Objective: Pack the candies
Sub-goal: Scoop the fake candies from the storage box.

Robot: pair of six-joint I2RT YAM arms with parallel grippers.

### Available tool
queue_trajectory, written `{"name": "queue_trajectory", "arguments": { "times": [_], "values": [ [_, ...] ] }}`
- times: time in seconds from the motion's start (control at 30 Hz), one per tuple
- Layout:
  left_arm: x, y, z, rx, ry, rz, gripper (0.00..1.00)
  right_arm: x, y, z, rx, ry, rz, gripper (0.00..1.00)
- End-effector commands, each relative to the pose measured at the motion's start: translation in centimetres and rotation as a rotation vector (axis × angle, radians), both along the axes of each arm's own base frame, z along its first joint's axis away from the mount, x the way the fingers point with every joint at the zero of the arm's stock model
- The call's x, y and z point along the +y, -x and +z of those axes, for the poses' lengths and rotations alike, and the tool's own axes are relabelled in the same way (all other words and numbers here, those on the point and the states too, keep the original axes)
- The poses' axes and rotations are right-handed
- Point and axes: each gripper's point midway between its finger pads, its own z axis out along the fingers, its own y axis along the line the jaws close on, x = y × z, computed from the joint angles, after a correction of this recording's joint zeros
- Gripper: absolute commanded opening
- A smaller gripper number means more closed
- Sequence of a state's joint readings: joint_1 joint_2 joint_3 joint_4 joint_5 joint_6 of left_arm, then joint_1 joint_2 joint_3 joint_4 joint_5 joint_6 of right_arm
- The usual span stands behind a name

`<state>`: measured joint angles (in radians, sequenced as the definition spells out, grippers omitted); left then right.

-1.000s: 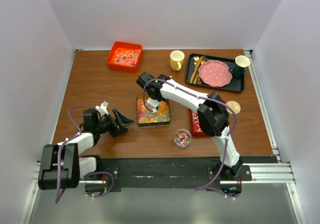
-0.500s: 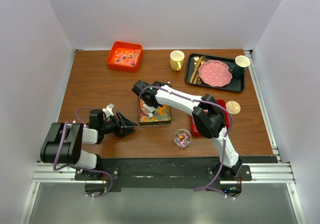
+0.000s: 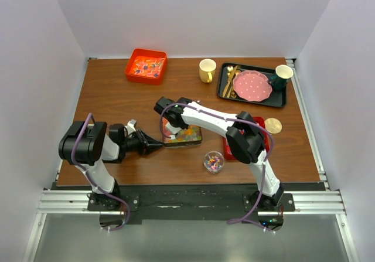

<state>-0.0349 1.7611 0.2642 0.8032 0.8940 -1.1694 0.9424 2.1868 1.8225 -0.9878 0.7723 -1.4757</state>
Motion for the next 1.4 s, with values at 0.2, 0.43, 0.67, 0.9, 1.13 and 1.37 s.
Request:
{"name": "queue_trajectory", "arguments": {
  "times": [0.2, 0.43, 0.67, 0.9, 1.13, 1.37],
  "values": [
    [-0.7, -2.1, 0.8, -0.050, 0.007, -0.001, 0.13, 1.0, 4.2, -6.1, 0.279, -0.049, 0.109, 0.00],
    [-1.7, -2.7, 1.3, -0.086, 0.026, -0.043, 0.09, 3.1, 4.8, -7.5, 0.304, -0.073, 0.125, 0.00],
    [-1.8, -3.3, 1.6, -0.104, 0.034, -0.050, 0.03, 4.4, 7.3, -10.0, 0.385, -0.098, 0.124, 0.00],
    [-1.9, -4.2, 1.9, -0.112, 0.055, -0.059, 0.01, 4.9, 9.7, -11.6, 0.560, -0.226, -0.013, 0.00],
    [-1.7, -5.4, 3.0, -0.139, 0.090, -0.062, 0.01, 4.6, 9.0, -12.7, 0.588, -0.320, 0.024, 0.00],
    [-0.2, -6.3, 4.0, -0.194, 0.061, -0.045, 0.05, 5.3, 7.6, -11.6, 0.724, -0.551, -0.122, 0.00]
  ]
}}
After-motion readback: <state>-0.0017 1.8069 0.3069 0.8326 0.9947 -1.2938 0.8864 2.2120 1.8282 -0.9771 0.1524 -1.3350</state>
